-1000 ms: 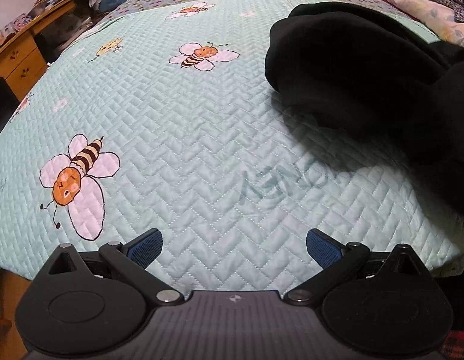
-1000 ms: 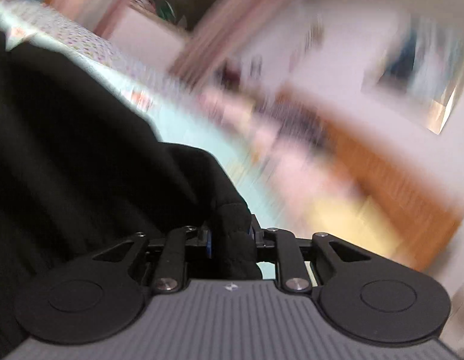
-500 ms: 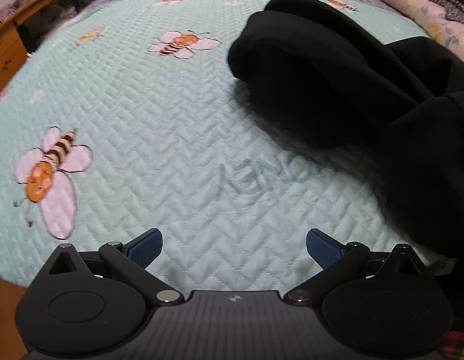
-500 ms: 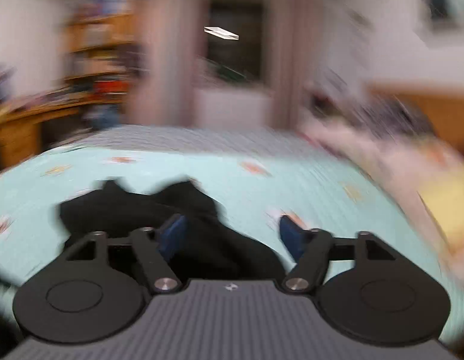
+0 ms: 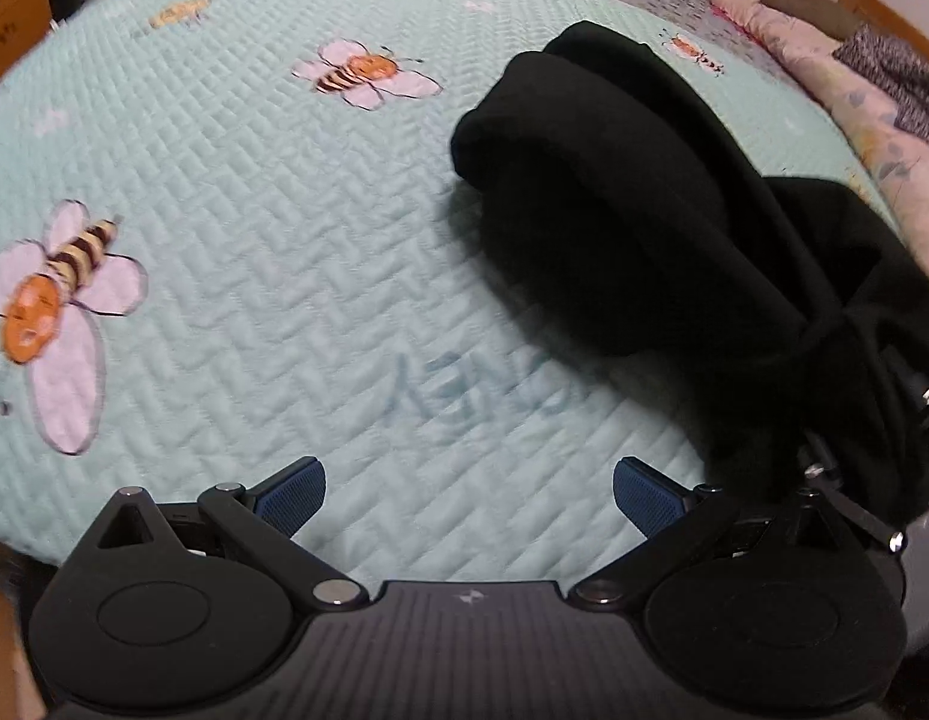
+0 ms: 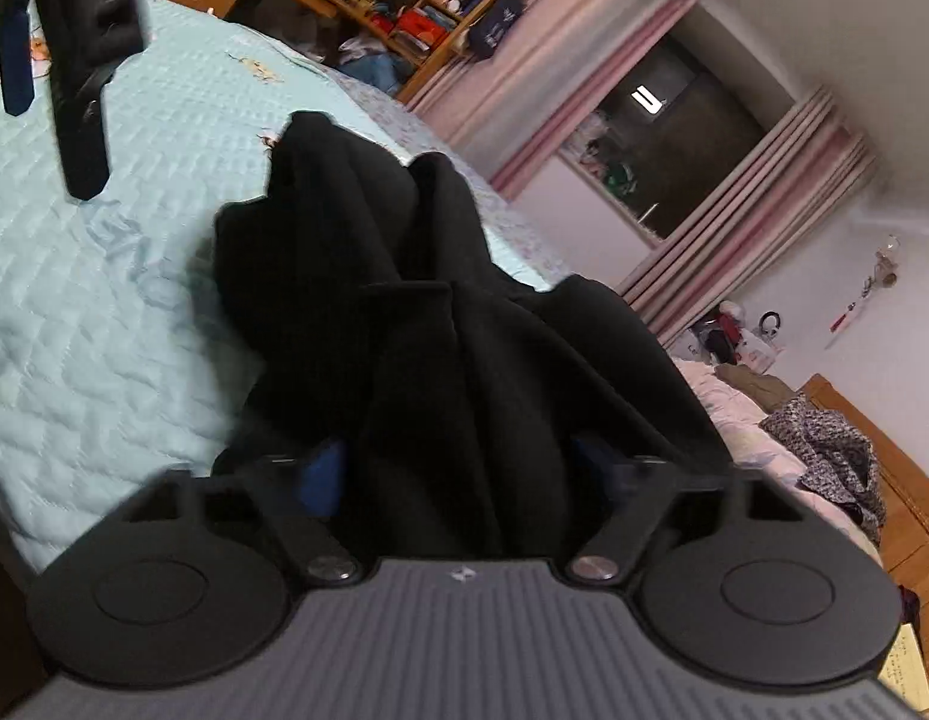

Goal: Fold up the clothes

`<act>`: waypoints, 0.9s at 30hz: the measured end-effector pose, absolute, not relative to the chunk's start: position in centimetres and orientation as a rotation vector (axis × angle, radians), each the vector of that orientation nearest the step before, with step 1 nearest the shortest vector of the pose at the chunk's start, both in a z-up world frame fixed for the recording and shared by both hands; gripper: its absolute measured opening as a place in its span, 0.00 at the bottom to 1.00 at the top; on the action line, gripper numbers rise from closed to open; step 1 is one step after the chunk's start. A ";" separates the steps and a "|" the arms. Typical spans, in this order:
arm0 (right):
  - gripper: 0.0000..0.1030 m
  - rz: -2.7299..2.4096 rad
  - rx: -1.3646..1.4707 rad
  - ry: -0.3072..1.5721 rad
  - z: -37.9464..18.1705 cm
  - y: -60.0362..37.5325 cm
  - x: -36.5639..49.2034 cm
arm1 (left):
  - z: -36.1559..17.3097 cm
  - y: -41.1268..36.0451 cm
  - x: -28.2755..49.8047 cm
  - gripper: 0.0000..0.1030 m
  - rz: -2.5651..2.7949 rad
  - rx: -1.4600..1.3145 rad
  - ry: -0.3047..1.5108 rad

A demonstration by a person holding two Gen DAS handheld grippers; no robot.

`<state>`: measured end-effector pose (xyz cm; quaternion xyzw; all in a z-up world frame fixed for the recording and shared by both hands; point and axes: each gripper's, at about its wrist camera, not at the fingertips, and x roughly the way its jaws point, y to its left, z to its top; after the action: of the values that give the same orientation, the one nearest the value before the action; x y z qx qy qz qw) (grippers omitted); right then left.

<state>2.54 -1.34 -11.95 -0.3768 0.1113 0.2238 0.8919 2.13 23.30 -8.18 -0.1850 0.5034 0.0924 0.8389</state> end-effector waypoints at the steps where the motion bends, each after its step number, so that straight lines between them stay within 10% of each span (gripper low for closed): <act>1: 0.42 0.453 -0.758 0.228 -11.6 -1.9 2.5 | -8.1 23.1 2.5 0.99 0.183 -0.403 1.064; 9: 0.15 0.072 -0.799 0.033 -7.2 -9.9 6.6 | -8.0 19.8 3.9 0.99 0.118 -0.358 1.087; 16: 0.16 -0.257 -0.485 0.448 -8.1 -22.0 19.6 | -9.0 17.3 4.9 0.99 0.046 -0.308 1.114; 27: 0.57 -0.041 -0.029 0.348 -7.9 -24.7 13.1 | -7.2 15.0 11.3 0.99 -0.186 -0.552 0.980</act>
<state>13.12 -24.72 -7.88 -0.0144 0.1733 -0.0205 0.9845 11.28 15.01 -7.19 -0.2614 0.4637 -0.0883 0.8419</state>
